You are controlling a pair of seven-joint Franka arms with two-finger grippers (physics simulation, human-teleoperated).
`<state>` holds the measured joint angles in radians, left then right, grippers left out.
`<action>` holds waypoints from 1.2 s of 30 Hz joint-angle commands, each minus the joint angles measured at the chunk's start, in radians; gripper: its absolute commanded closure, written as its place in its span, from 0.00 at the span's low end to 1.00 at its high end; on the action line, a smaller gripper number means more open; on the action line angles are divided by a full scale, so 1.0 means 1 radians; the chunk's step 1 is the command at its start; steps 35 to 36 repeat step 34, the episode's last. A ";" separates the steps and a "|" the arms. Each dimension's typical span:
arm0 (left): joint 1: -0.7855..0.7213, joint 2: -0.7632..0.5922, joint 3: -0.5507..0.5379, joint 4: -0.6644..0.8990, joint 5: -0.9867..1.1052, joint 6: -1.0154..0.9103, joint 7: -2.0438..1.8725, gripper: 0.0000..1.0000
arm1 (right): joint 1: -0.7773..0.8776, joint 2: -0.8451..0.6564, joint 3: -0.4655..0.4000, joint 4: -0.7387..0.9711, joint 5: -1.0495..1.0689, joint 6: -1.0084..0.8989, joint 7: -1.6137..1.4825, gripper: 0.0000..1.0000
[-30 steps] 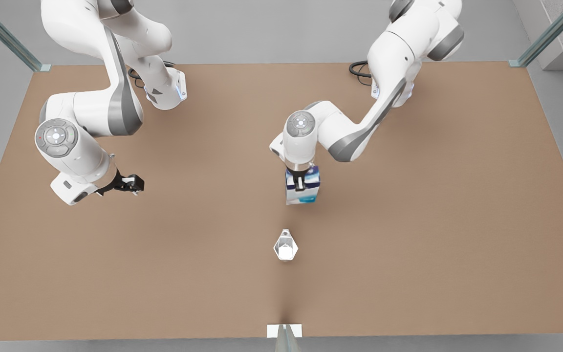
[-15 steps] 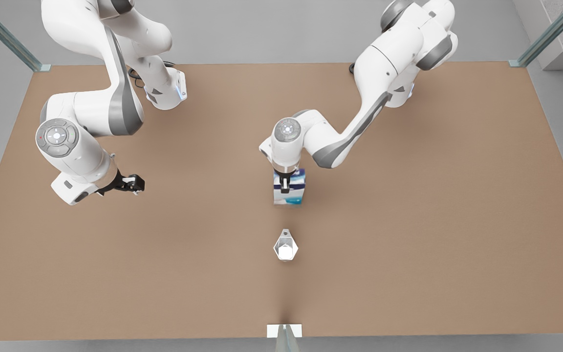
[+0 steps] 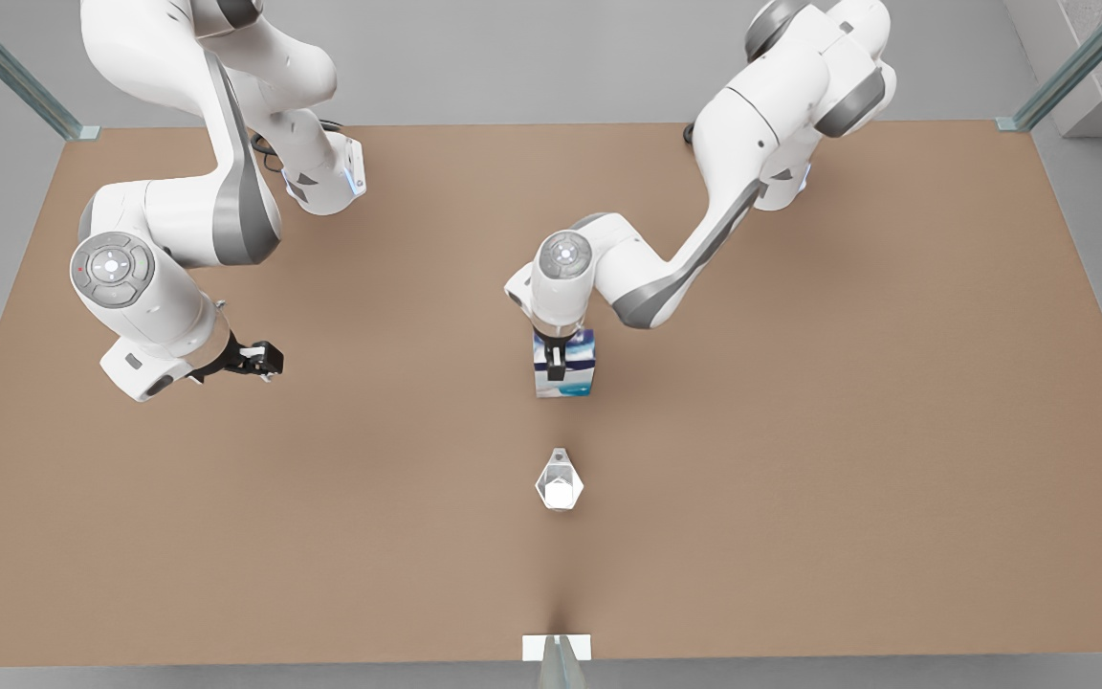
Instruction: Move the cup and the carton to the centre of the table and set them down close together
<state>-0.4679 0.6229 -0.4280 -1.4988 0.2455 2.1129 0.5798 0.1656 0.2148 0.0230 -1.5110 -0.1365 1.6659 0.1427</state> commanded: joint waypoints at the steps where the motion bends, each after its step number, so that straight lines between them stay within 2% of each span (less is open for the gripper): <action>1: 0.000 -0.002 0.000 0.000 -0.005 -0.002 -0.002 0.00 | 0.000 0.000 0.000 0.000 0.000 0.000 0.000 0.00; 7: 0.003 -0.049 -0.002 0.003 -0.015 -0.039 0.002 0.00 | 0.000 0.000 0.000 0.000 0.000 0.000 0.000 0.00; 12: 0.052 -0.126 -0.003 0.035 -0.066 -0.151 0.002 0.00 | 0.000 0.000 0.000 0.000 0.000 0.000 0.000 0.00; 14: 0.140 -0.117 -0.002 0.144 -0.100 -0.294 -0.031 0.00 | 0.000 0.000 0.000 0.000 0.000 -0.002 0.000 0.00; 16: 0.251 -0.129 -0.003 0.201 -0.097 -0.384 -0.337 0.00 | 0.000 -0.003 0.000 0.000 0.000 -0.003 0.000 0.00; 19: 0.520 -0.181 -0.003 0.204 -0.088 -0.518 -0.495 0.00 | 0.000 -0.003 0.000 0.000 0.000 -0.003 0.000 0.00; 20: 0.546 -0.198 -0.002 0.204 -0.051 -0.551 -0.555 0.00 | 0.000 -0.003 0.000 0.000 0.000 -0.002 0.000 0.00; 21: 0.549 -0.255 0.059 0.190 0.001 -0.599 -0.621 0.00 | 0.000 -0.003 0.000 0.000 0.000 -0.002 0.000 0.00; 22: 0.515 -0.330 0.170 0.155 -0.011 -0.600 -0.611 0.00 | 0.000 -0.003 0.000 0.000 0.000 -0.002 0.000 0.00; 24: 0.324 -0.417 0.535 0.035 -0.160 -0.587 -0.609 0.00 | 0.000 -0.003 0.000 0.000 0.000 -0.002 0.000 0.00; 29: 0.359 -0.454 0.552 0.054 -0.183 -0.581 -0.603 0.00 | 0.000 -0.002 0.000 0.000 0.002 -0.002 0.000 0.00; 30: 0.393 -0.457 0.552 0.048 -0.253 -0.554 -0.607 0.00 | 0.000 -0.003 0.000 0.000 0.002 -0.002 0.000 0.00; 36: 0.380 -0.453 0.525 0.000 -0.258 -0.510 -0.612 0.00 | 0.000 -0.002 0.000 0.000 0.002 -0.002 0.000 0.00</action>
